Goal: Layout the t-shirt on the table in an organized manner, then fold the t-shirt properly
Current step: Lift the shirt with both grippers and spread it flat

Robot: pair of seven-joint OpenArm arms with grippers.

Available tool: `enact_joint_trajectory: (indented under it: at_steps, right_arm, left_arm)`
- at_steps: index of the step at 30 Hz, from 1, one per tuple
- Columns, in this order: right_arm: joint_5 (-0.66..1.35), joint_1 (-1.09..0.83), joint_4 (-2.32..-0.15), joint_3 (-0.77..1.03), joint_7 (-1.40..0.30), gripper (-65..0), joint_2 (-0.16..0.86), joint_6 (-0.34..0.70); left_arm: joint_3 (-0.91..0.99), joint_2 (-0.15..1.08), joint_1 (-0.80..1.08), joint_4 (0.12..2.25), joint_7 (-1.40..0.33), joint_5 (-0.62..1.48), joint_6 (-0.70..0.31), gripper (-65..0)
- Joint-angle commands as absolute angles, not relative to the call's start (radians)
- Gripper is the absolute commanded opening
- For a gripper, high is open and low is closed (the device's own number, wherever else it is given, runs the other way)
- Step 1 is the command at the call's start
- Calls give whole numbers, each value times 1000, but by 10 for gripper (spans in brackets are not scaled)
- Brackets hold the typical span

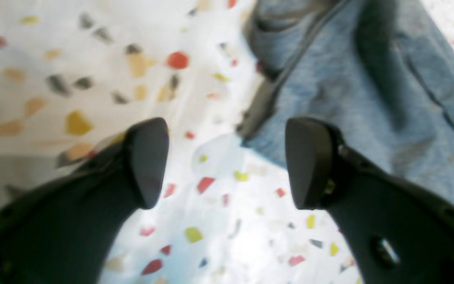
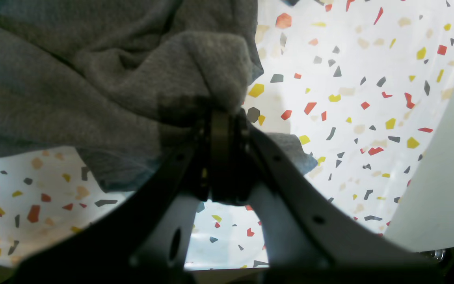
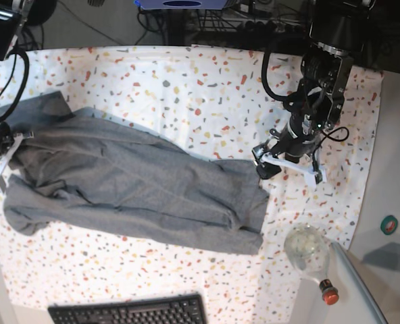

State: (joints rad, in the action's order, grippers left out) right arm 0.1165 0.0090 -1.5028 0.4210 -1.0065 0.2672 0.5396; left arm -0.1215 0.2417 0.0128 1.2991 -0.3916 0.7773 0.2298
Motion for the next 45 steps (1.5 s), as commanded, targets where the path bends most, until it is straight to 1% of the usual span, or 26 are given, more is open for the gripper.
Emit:
enact_joint_trajectory:
  at_steps: [1,3,4,5,8,14,15,16,17,18,20,21,25,30,33,35,38,41,45]
  right_arm:
    - [120,19,-1517,426,-993,-650,285,538]
    - [120,16,-1518,426,-993,-650,285,538]
    - [122,16,-1520,426,-993,-650,285,538]
    - [122,15,-1520,426,-993,-650,285,538]
    - [122,15,-1521,426,-993,-650,285,538]
    - [122,15,-1520,427,-993,-650,283,538]
    - [122,15,-1520,427,-993,-650,278,538]
    - [120,15,-1520,432,-993,-650,269,538]
    - [119,15,-1520,432,-993,-650,266,538]
    - [119,13,-1520,432,-993,-650,265,538]
    - [119,2,-1521,432,-992,-650,263,538]
    - [119,1,-1521,432,-992,-650,262,538]
    - [117,-21,-1523,432,-992,-650,260,538]
    - [117,-65,-1532,433,-943,-650,260,538]
    - [117,-116,-1586,435,-937,-650,260,538]
    - [117,-139,-1612,435,-937,-650,260,530]
    - [117,-125,-1612,475,-937,-650,259,529]
    - [116,-35,-1593,490,-937,-650,268,529]
    - [114,173,-1449,489,-940,-650,344,529]
  left_arm:
    - [-117,249,-1,1317,-372,777,220,-153]
    - [-117,246,-7,1310,-372,779,220,-79]
    - [-117,239,-12,1294,-374,779,220,-53]
    - [-117,226,-16,1273,-374,777,220,-41]
    - [-139,202,-56,1198,-374,774,219,-66]
    - [-272,197,-119,1113,-367,779,219,-142]
    - [-286,196,-133,1102,-367,779,219,-168]
    - [-289,188,-142,1093,-372,780,219,-214]
    - [-283,182,-143,1092,-372,780,219,-276]
    - [-283,180,-143,1095,-374,780,220,-377]
    - [-282,183,-139,1099,-374,780,222,-625]
    - [-282,185,-137,1102,-374,780,223,-650]
    - [-283,229,-99,1178,-374,782,223,-650]
    - [-280,295,1,1400,-374,782,228,-650]
    - [-239,328,56,1540,-383,782,300,-650]
    - [-197,334,59,1607,-464,782,318,-650]
    - [-134,312,-7,1626,-621,782,318,-650]
    - [-131,272,-139,1577,-713,774,318,-650]
    - [-154,203,-366,1443,-776,774,318,-650]
